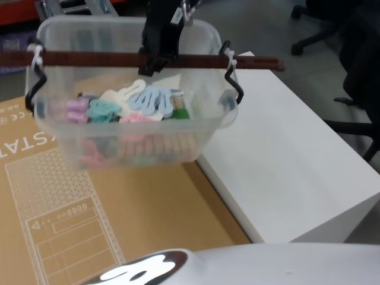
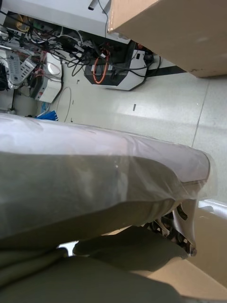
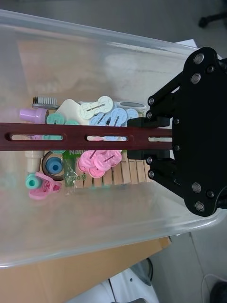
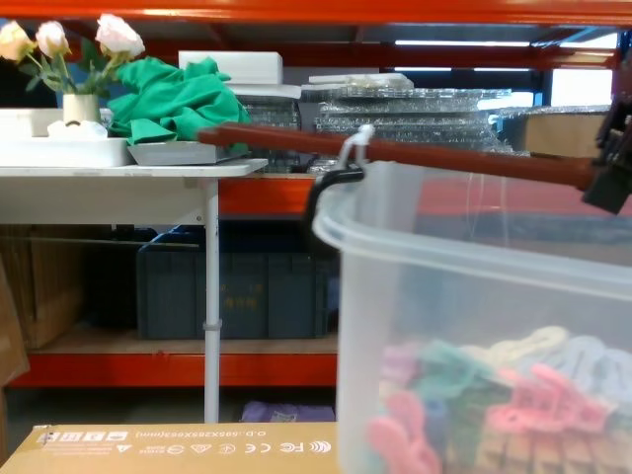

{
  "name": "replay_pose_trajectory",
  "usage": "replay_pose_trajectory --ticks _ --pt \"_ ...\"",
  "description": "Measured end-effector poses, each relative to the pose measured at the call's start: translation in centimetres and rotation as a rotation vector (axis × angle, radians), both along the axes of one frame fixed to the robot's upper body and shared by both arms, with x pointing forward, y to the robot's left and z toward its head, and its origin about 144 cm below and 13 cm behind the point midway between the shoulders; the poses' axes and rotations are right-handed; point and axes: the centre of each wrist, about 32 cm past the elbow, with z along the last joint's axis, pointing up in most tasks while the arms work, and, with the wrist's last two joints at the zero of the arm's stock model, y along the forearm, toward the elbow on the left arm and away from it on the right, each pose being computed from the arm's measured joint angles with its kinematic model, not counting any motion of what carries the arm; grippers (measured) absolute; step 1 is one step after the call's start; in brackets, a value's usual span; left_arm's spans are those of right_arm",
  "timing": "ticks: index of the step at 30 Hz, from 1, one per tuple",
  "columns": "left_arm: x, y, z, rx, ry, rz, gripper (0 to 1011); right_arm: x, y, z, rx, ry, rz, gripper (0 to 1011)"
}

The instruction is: Use one hand to grasp the basket and place it at the designated location.

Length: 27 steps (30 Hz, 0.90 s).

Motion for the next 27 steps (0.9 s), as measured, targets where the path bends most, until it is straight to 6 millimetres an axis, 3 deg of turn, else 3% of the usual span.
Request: replay_pose_trajectory --ticks 10,27 --pt "0.0 0.0 0.0 0.000 0.000 0.000 0 -1.6 1.9 -1.0 -0.006 -0.003 0.170 237" --pt "0.0 0.0 0.0 0.000 0.000 0.000 0 -2.3 4.7 -4.1 -0.020 0.024 0.256 237"
